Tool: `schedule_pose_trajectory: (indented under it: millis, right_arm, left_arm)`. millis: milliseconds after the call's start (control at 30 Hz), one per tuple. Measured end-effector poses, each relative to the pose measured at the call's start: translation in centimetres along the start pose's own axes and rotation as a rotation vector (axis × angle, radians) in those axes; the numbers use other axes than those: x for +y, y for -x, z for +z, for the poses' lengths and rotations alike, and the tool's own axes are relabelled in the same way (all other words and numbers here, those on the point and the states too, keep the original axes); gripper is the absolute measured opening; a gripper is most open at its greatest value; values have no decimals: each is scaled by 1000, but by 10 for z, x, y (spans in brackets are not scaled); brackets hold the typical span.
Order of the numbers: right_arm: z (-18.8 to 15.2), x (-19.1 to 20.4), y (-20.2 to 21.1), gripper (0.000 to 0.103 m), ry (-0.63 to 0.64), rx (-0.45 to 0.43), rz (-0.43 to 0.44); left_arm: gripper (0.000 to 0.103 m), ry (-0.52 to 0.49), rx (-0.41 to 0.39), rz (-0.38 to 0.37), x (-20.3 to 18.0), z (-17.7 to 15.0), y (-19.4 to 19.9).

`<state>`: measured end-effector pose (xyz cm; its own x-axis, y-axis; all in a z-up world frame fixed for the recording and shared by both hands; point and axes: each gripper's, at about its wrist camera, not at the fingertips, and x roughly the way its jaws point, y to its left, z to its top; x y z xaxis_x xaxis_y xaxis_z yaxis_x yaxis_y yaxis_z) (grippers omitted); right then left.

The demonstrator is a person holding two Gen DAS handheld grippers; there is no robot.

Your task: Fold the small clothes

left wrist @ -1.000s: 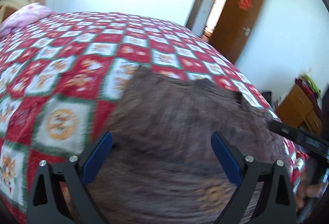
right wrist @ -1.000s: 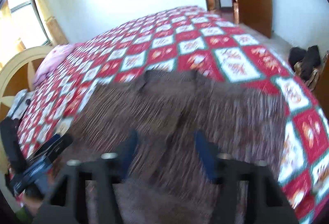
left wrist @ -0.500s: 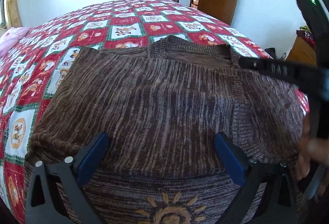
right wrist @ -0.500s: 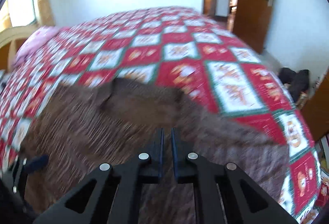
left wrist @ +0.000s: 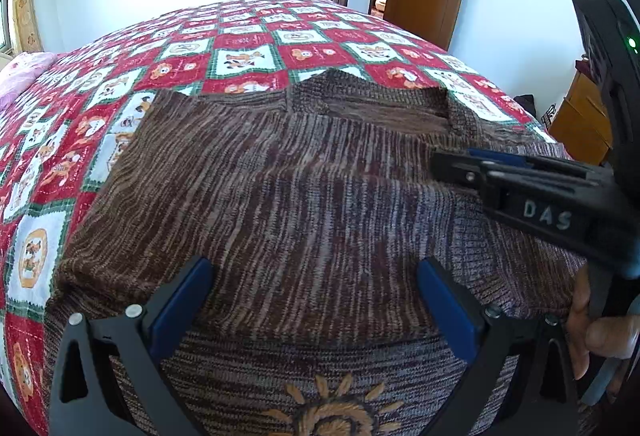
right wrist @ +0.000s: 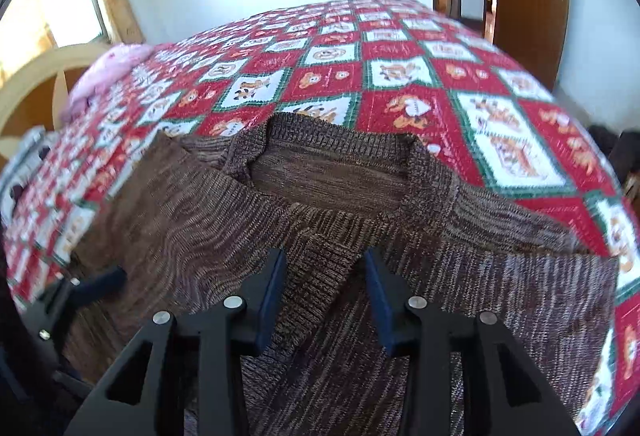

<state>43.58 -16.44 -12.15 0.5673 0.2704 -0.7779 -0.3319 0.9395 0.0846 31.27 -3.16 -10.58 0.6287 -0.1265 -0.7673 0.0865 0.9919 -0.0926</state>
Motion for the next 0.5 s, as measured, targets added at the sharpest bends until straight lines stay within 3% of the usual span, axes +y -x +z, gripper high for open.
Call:
schedule_pose_trajectory:
  millis: [33,67,233,500]
  right_arm:
    - [0,1,-1,12,17,1,-10]
    - [1,2,1,6,20,-1,-5]
    - [8,-8,6,6,-24,-55,-60]
    - [9,-14,-11,9,-26,-25,-66]
  left_arm:
    - [103,0,0,0,0,0,0]
    - [103,1,0,0,0,0,0]
    - [103,-3,1,2,0,0,-1]
    - [103,-8,-8,11,-2,0,-3]
